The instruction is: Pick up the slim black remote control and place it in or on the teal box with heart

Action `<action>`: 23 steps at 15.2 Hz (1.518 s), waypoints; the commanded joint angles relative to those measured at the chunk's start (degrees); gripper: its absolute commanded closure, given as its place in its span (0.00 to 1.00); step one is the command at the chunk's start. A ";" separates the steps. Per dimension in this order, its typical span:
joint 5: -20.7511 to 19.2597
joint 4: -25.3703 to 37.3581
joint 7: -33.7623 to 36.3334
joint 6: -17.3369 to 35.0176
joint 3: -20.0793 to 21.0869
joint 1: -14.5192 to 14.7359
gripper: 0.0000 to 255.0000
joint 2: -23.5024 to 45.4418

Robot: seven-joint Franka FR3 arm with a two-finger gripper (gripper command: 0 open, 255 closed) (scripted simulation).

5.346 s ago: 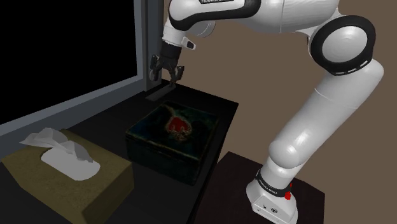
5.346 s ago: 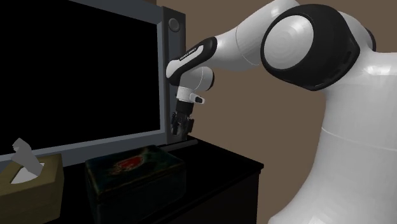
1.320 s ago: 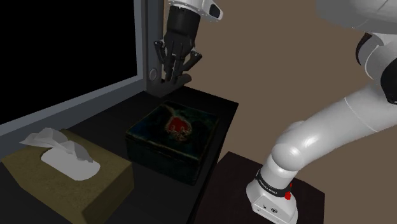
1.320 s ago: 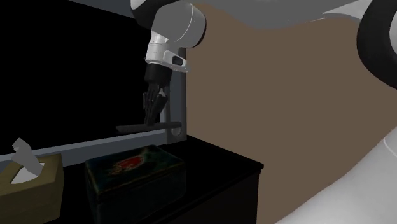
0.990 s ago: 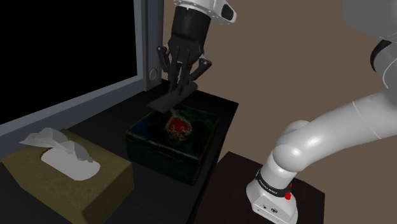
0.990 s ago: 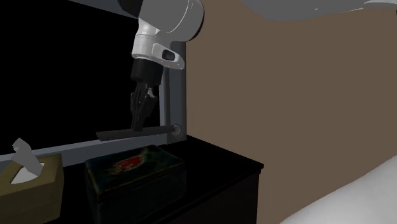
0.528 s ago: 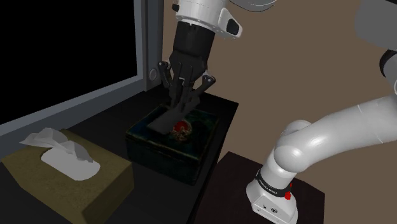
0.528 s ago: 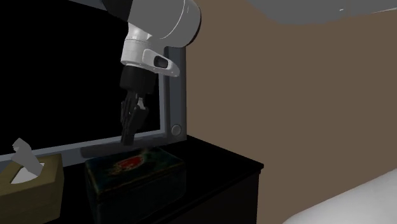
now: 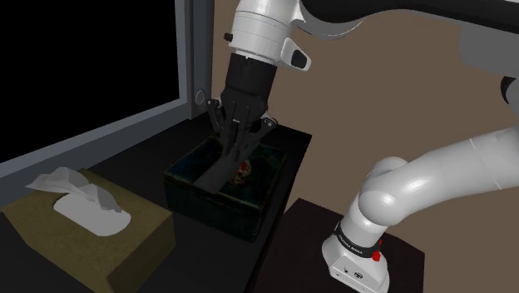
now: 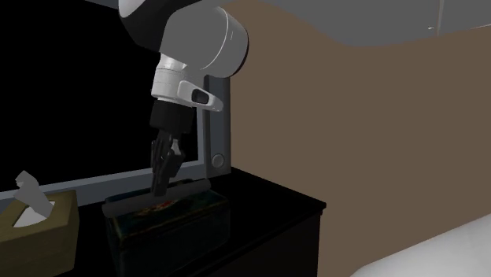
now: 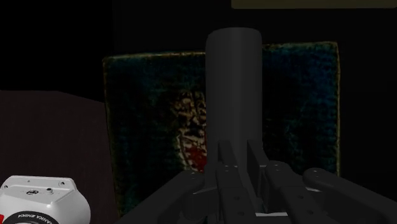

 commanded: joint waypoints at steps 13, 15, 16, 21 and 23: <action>-0.49 1.47 0.19 -1.60 -0.64 -0.13 0.00 0.20; -1.49 5.34 0.62 -5.04 -2.04 -0.51 0.00 0.87; -1.87 6.95 0.80 -6.38 -2.56 -0.66 0.00 1.23; -1.88 6.94 0.81 -6.38 -2.56 -0.65 0.00 1.23; -1.88 6.94 0.81 -6.38 -2.56 -0.65 0.00 1.23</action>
